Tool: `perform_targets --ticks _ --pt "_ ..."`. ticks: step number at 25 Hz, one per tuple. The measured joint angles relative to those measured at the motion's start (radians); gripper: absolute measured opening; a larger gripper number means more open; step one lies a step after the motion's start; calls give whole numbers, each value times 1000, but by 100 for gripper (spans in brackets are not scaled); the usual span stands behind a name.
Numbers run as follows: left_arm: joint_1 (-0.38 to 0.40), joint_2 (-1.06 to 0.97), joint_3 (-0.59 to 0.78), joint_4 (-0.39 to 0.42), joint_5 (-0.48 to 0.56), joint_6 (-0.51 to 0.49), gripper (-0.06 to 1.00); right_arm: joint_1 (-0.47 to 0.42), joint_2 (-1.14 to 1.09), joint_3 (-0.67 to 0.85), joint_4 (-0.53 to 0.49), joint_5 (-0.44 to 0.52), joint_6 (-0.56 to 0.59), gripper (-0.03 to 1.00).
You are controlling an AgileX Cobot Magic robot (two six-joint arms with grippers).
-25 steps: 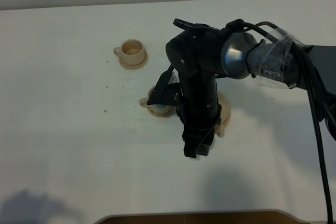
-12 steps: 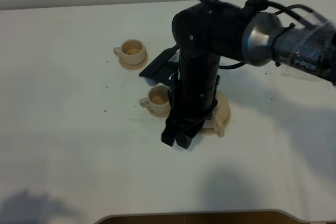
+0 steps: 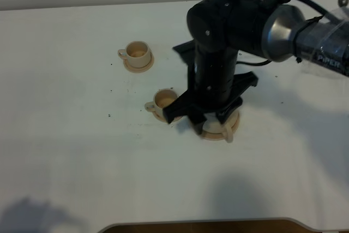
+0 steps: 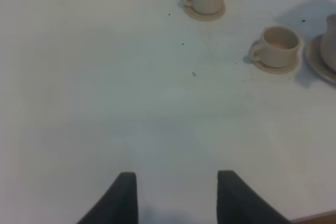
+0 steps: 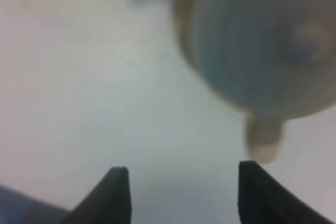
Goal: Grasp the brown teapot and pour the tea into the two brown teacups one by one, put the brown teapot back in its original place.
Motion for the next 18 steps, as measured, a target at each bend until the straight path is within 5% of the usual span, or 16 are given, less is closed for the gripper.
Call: perform_targets --ticks 18 --pt "0 0 0 0 0 0 36 -75 70 0 -31 23 -84 48"
